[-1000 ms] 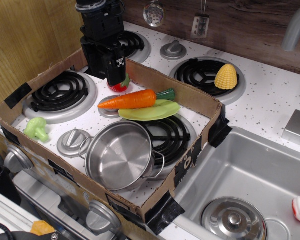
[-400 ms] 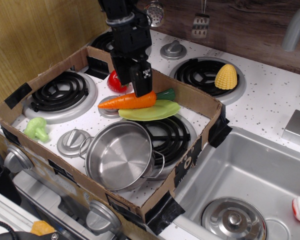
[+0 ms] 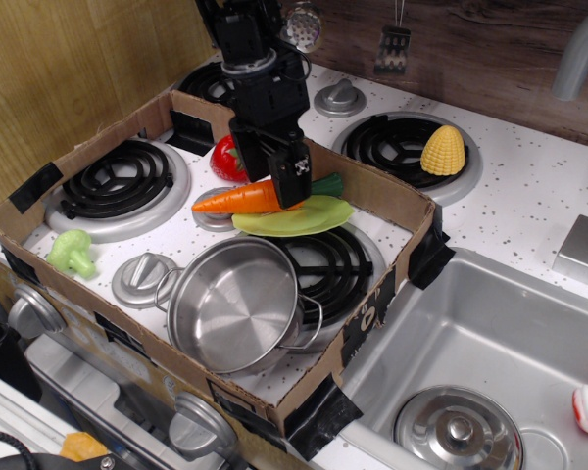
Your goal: Take carrot off plate
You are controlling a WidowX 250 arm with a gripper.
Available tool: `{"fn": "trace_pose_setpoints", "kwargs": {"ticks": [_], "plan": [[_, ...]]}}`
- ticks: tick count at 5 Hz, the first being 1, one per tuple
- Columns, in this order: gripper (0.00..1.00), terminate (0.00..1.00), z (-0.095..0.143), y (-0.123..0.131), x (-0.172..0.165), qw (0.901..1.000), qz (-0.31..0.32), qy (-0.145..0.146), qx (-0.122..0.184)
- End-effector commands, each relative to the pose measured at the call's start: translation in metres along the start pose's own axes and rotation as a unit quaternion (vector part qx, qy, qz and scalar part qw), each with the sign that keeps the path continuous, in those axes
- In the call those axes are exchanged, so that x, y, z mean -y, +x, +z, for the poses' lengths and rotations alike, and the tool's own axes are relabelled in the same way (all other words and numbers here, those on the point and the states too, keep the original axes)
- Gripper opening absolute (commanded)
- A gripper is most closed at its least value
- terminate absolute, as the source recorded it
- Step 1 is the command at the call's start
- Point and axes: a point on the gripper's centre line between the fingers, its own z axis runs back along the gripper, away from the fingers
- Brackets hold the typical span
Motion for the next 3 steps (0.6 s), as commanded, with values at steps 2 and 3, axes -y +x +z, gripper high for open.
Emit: {"fn": "trace_pose_setpoints", "kwargs": {"ticks": [2,3], "plan": [[0.0,0.0,-0.006,0.0,-0.002,0.9999,0.01,-0.003,0.013],[0.0,0.0,0.004,0.003,0.003,0.9997,0.019,-0.008,0.011]]}}
